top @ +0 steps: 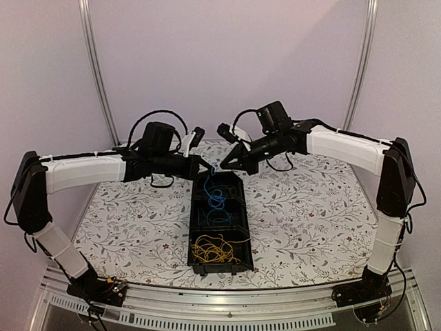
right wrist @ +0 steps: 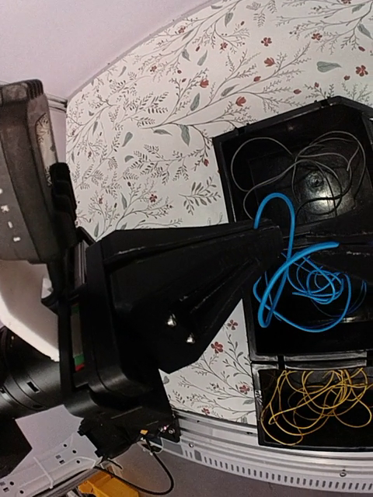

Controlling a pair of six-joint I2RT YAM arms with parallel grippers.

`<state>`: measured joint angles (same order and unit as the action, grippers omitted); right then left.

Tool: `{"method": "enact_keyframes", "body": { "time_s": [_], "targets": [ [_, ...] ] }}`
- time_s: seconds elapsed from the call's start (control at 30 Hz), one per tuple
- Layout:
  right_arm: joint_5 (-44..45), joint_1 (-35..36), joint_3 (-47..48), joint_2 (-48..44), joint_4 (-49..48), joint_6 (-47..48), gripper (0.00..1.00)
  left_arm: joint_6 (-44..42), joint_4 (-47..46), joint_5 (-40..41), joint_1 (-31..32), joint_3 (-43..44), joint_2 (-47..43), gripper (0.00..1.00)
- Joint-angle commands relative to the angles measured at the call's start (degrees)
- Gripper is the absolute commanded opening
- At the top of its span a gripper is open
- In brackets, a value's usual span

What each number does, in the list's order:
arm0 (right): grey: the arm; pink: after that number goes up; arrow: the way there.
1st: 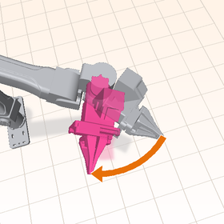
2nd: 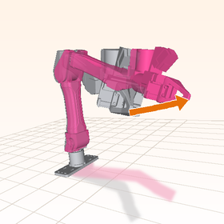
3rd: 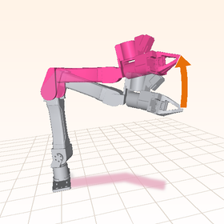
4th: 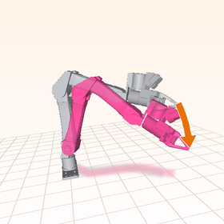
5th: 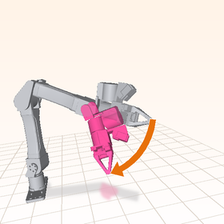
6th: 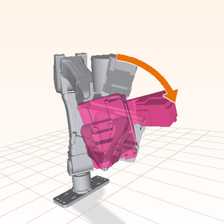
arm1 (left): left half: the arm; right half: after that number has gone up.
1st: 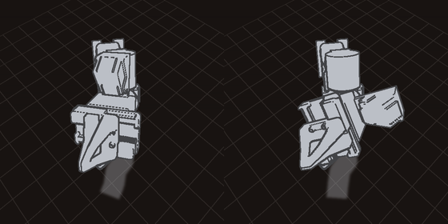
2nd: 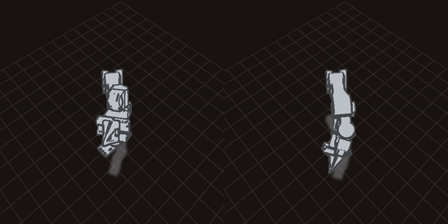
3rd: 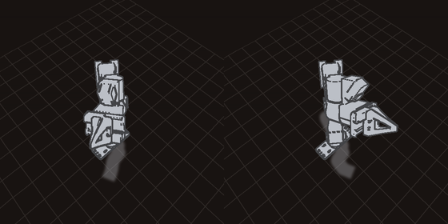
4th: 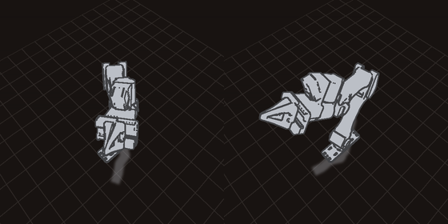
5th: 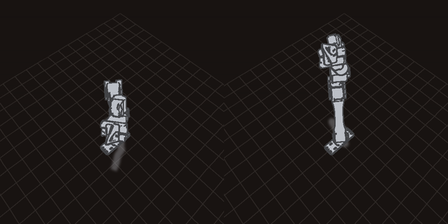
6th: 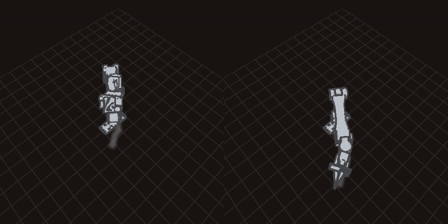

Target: Untangle the cables

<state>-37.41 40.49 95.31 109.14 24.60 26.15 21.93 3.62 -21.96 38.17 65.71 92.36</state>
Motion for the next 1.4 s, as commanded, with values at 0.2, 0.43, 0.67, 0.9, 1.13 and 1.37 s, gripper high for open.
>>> {"method": "enact_keyframes", "body": {
  "time_s": [0.2,0.43,0.67,0.9,1.13,1.37],
  "targets": [
    [-6.2,0.3,-6.7,1.2,2.2,-1.2,0.0,2.3,-7.3,-4.6,-0.2,-9.6,3.7,0.0],
    [-6.6,2.4,-6.7,7.4,3.8,-1.6,0.16,2.0,-7.5,-4.9,0.0,-9.6,7.7,0.0],
    [-3.2,0.7,-10.5,2.9,6.2,1.6,0.58,0.5,-5.1,-3.7,0.1,-10.2,6.8,0.0],
    [-5.8,-8.0,-16.5,-5.4,5.9,1.4,0.65,-2.5,-0.3,-5.6,0.5,-9.2,5.3,0.2],
    [-5.2,-22.1,-12.0,-11.1,7.9,1.0,0.68,-8.7,5.9,1.8,-0.3,-7.8,-5.0,0.54],
    [2.3,-34.3,-14.1,-19.7,0.9,-8.0,0.99,-10.1,11.8,27.6,-7.1,-5.1,-12.4,0.57]
  ]
}}
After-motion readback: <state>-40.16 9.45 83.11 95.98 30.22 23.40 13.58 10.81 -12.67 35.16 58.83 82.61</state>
